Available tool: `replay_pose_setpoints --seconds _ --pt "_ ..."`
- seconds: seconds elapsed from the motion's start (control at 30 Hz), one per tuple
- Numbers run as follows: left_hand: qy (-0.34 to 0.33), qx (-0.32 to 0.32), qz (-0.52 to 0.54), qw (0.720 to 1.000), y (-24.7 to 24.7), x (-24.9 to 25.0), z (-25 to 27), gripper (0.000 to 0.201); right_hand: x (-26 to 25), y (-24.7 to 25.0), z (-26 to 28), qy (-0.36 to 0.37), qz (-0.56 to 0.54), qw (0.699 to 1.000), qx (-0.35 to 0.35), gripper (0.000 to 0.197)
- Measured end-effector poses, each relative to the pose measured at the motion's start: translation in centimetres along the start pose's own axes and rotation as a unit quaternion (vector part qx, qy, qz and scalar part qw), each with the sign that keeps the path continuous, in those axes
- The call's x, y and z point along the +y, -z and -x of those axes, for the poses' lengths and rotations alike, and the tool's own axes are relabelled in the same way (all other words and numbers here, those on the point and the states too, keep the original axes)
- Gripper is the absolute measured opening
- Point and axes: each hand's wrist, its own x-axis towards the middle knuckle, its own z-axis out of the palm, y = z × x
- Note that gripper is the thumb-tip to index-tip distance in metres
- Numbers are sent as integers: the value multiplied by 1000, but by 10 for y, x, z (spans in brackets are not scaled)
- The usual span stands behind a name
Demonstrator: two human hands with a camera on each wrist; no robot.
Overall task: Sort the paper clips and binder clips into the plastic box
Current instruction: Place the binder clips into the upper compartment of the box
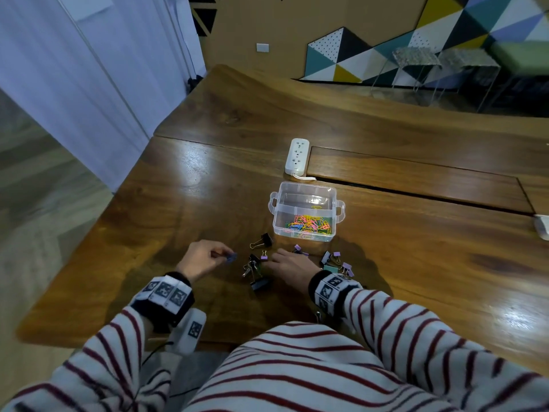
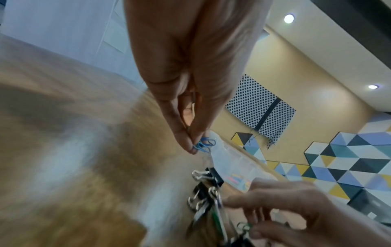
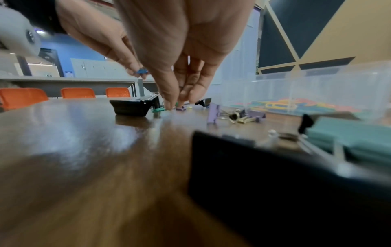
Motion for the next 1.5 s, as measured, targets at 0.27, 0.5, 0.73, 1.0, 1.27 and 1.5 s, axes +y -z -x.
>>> replay_pose_setpoints --seconds 0.27,0.5,0.73,1.0,1.27,1.5 --pt "-80 38 21 996 12 70 -52 26 4 -4 6 63 86 994 -10 41" --pt "-162 -16 -45 986 -13 134 -104 17 5 -28 33 83 83 989 94 20" --pt "-163 -20 -96 982 -37 139 -140 13 1 -23 42 -6 -35 999 25 21" --pt "-187 -47 17 981 -4 122 -109 24 31 -5 72 -144 -247 953 97 23" --pt "-147 -36 26 988 -34 67 -45 26 93 23 90 -293 -354 871 171 4" --pt "-224 -36 -156 961 -88 91 -62 45 97 44 37 -301 -305 882 197 12"
